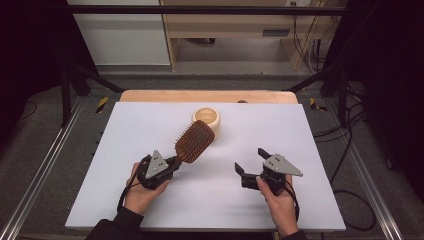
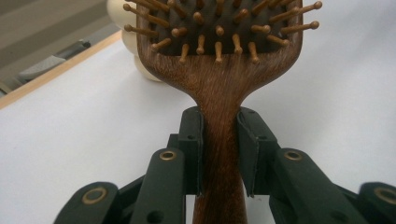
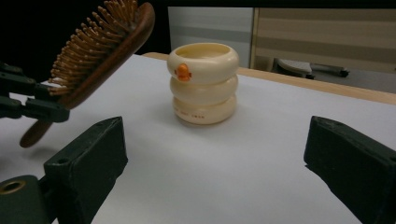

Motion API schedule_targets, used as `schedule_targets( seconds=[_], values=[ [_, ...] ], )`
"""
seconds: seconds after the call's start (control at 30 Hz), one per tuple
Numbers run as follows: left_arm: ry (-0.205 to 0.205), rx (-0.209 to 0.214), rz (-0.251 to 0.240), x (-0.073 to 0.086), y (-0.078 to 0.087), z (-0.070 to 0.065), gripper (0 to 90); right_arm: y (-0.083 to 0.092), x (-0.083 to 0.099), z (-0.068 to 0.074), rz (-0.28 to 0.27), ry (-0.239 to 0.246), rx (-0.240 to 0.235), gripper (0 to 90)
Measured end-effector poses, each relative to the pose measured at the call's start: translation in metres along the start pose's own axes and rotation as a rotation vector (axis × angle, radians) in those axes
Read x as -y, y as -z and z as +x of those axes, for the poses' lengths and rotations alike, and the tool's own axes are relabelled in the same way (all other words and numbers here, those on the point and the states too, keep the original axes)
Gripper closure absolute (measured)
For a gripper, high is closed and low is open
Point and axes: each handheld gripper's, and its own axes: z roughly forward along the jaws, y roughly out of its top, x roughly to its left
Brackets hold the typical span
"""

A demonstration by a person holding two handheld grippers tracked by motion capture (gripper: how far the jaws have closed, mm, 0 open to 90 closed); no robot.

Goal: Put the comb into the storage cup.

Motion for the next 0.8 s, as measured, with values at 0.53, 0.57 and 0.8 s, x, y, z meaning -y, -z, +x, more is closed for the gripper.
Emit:
schedule_targets(
  seconds=[0.53, 0.57, 0.8],
  values=[
    [0.000, -0.013, -0.046, 0.001, 0.003, -0.004, 72.6, -0.025, -0.011, 0.029, 0.025, -0.064, -0.075, 6.8],
    [0.000, -0.014, -0.052, 0.001, 0.003, -0.006, 72.6, -0.025, -0.011, 0.030, 0.026, -0.070, -0.078, 7.1],
    [-0.014, -0.009, -0.062, 0.000, 0.000, -0.015, 72.6, -0.030, -0.014, 0.037, 0.035, -0.063, -0.119, 7.4]
  ],
)
